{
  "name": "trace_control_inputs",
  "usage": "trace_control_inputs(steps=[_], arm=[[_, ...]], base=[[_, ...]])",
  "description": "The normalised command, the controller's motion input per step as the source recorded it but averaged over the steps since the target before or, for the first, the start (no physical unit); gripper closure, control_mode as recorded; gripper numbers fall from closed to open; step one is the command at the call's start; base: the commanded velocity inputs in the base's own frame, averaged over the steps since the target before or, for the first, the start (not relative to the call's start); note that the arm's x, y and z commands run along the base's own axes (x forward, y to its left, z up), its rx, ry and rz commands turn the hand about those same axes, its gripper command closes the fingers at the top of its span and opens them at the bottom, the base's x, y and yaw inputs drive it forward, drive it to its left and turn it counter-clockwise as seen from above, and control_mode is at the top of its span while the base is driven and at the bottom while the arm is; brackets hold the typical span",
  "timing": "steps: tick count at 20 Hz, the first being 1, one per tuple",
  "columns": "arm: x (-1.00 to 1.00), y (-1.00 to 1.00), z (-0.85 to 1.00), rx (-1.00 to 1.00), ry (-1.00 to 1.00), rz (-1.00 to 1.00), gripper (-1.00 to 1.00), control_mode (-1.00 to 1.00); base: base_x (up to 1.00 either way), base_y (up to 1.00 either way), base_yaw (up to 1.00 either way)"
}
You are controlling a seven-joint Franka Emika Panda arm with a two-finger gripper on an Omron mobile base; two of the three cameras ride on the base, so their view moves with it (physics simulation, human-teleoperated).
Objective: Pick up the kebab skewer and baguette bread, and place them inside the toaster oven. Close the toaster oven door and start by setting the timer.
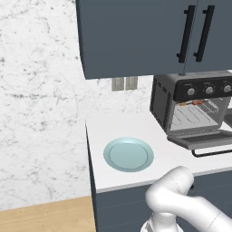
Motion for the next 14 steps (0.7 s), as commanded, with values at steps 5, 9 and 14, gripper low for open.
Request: trace_control_inputs(steps=[5,9,14], arm=[[-0.05,0.05,0.06,0.0,-0.01,0.0,-1.0,-1.0],[-0.11,-0.03,-0.35,0.0,0.0,0.0,-1.0,-1.0],[-0.01,-0.01,-0.19,0.0,0.0,0.0,-1.0,-1.0]], base=[[0.0,0.0,0.0],[0.0,0.0,0.0],[0.0,0.0,0.0]])
